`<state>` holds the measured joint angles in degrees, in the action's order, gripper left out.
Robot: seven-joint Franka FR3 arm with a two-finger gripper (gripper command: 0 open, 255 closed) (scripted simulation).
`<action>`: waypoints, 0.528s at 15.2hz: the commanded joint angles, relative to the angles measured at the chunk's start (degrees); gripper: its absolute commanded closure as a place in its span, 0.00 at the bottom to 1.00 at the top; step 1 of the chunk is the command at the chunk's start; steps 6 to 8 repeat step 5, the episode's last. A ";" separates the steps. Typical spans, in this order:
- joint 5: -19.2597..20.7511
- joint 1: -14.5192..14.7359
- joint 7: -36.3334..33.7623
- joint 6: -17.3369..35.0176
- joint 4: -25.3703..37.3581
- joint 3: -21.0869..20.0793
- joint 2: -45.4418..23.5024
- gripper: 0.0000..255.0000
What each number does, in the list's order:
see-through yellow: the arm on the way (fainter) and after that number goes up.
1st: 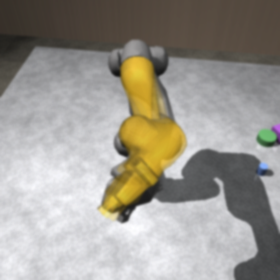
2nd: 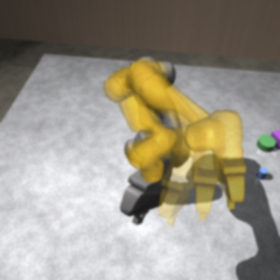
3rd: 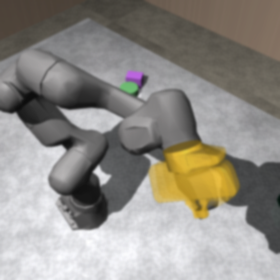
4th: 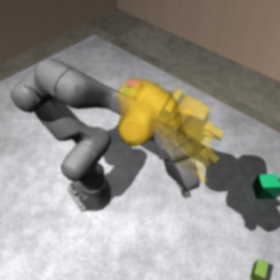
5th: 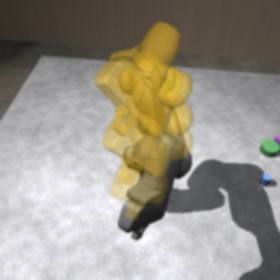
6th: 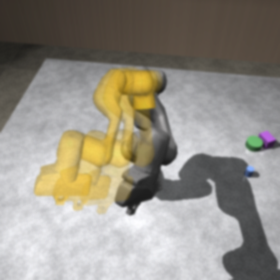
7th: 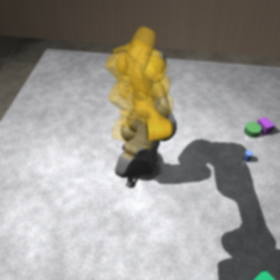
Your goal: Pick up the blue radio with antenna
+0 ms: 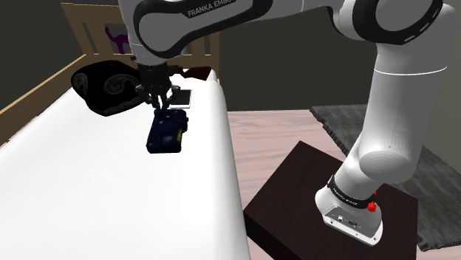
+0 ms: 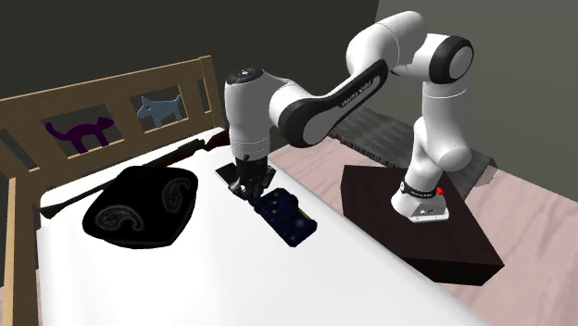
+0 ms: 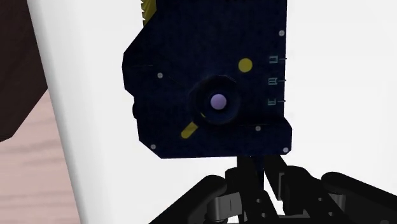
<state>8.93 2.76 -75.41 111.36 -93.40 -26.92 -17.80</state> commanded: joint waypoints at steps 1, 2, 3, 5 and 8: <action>-0.16 0.08 0.09 -1.59 1.41 -0.10 0.21 1.00; -0.24 0.10 0.15 -2.31 2.04 -0.13 0.32 1.00; -0.31 0.13 0.20 -3.04 2.69 -0.17 0.42 1.00; -0.32 0.13 0.21 -3.15 2.78 -0.17 0.43 1.00; -0.32 0.13 0.21 -3.15 2.78 -0.17 0.43 1.00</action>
